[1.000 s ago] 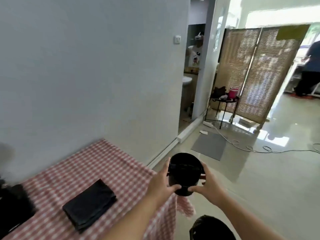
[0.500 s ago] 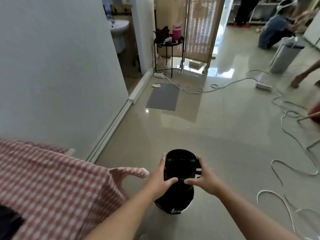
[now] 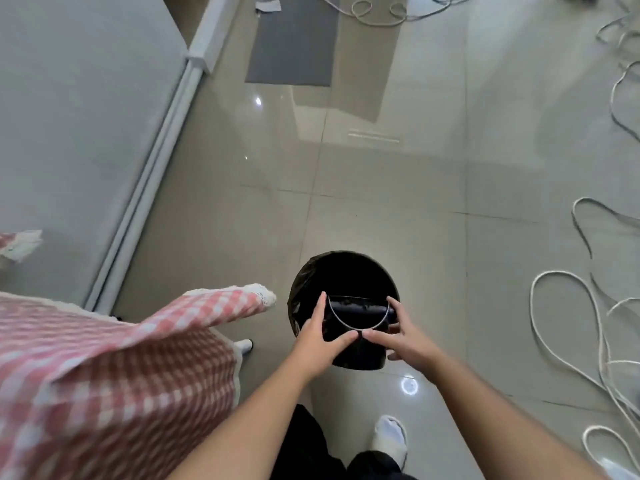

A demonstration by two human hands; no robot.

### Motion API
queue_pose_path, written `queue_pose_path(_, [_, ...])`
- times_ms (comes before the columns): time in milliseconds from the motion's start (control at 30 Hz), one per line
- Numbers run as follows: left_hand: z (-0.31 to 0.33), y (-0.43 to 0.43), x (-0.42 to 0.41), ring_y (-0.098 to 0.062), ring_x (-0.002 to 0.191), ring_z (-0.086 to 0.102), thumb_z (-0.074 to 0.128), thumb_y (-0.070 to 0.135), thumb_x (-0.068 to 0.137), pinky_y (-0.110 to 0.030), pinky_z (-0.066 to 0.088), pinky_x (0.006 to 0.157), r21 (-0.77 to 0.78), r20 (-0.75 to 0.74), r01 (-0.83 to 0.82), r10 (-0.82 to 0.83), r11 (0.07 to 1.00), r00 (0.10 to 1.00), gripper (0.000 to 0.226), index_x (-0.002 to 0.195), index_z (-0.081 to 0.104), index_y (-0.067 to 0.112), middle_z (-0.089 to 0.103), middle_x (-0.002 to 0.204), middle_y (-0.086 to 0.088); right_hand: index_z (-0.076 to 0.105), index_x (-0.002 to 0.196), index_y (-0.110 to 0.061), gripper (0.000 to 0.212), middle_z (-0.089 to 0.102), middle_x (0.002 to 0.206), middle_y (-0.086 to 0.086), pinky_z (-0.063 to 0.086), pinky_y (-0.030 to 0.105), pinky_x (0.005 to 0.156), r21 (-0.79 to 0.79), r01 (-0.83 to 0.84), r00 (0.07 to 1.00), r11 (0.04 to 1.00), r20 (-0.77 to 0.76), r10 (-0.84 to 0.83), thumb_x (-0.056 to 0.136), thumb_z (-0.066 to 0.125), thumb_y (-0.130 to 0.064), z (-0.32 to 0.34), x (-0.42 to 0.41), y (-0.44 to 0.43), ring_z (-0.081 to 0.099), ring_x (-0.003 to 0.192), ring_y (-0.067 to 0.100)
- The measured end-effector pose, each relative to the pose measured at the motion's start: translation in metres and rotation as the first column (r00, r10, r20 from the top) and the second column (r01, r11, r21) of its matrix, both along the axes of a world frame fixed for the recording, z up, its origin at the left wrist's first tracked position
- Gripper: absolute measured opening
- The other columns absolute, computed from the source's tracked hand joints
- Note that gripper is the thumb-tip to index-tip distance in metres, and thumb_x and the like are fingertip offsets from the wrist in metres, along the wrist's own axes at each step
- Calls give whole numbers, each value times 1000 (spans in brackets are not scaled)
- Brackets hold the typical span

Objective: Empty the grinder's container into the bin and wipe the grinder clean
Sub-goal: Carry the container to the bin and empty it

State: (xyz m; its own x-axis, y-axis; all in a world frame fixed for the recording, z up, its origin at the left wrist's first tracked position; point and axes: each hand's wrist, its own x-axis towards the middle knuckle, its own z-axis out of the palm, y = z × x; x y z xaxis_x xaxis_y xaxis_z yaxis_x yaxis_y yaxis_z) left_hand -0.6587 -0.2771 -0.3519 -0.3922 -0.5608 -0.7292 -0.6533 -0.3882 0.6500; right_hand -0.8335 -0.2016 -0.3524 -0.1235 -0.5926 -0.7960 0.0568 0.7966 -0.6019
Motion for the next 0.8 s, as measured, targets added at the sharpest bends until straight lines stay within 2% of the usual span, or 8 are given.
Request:
queue_pose_path(133, [-55,-6,-9,-19,145,28,63,46,90,-41,26,119,65,31,-84,82,994,996,84,155,10,41,27,158,-3,11,147,-27,87,36,145,9,44,20,69,30,139,990,990,-25,-138,83,69,-33,-55,12,-7,47,115,21])
queue_pose_path(167, [-63,-8,-12,-19,144,30,62,48,90,-40,27,118,78,46,-111,108,991,993,81,154,12,41,29,158,-3,12,147,-26,86,33,147,7,45,23,79,26,196,980,980,-31,-195,82,69,-34,-63,15,-9,44,120,21])
queue_pose_path(233, [-81,-8,-17,-21,142,33,58,53,90,-37,28,117,106,81,-154,146,982,986,77,153,17,42,32,156,-4,15,146,-28,86,29,150,3,39,39,103,31,302,953,953,-36,-300,80,70,-39,-84,20,-12,37,130,21])
queue_pose_path(333, [-95,-9,-24,-25,139,36,57,58,89,-37,34,111,183,128,-264,244,947,961,72,151,21,47,31,154,-7,14,147,-30,88,28,151,3,29,44,111,65,368,929,927,-61,-365,79,66,-50,-102,27,-20,32,135,23])
queue_pose_path(433, [-97,-12,-28,-27,137,36,57,61,86,-31,31,99,205,149,-329,302,922,941,71,149,24,50,30,151,-7,3,148,-32,93,25,153,1,25,37,109,67,382,922,922,-92,-376,80,61,-55,-109,34,-25,26,138,23])
queue_pose_path(533, [-95,-19,-29,-22,138,37,62,59,83,-32,35,101,269,112,-376,359,887,927,79,151,25,44,33,156,1,-11,146,-34,95,17,156,-3,24,30,101,67,366,931,928,-50,-363,83,58,-54,-108,37,-28,23,140,21])
queue_pose_path(633, [-89,-22,-33,-19,137,39,66,57,81,-29,35,96,276,96,-405,394,872,914,84,152,25,40,38,154,5,-4,147,-37,87,20,156,0,26,29,96,57,378,925,924,-60,-374,85,56,-52,-107,34,-34,27,138,22])
queue_pose_path(800, [-88,-23,-37,-21,137,40,67,58,78,-34,37,104,230,120,-438,421,869,899,87,152,26,40,37,154,2,9,147,-38,79,35,149,6,33,33,93,94,367,930,926,-70,-361,83,53,-55,-105,32,-42,38,131,26])
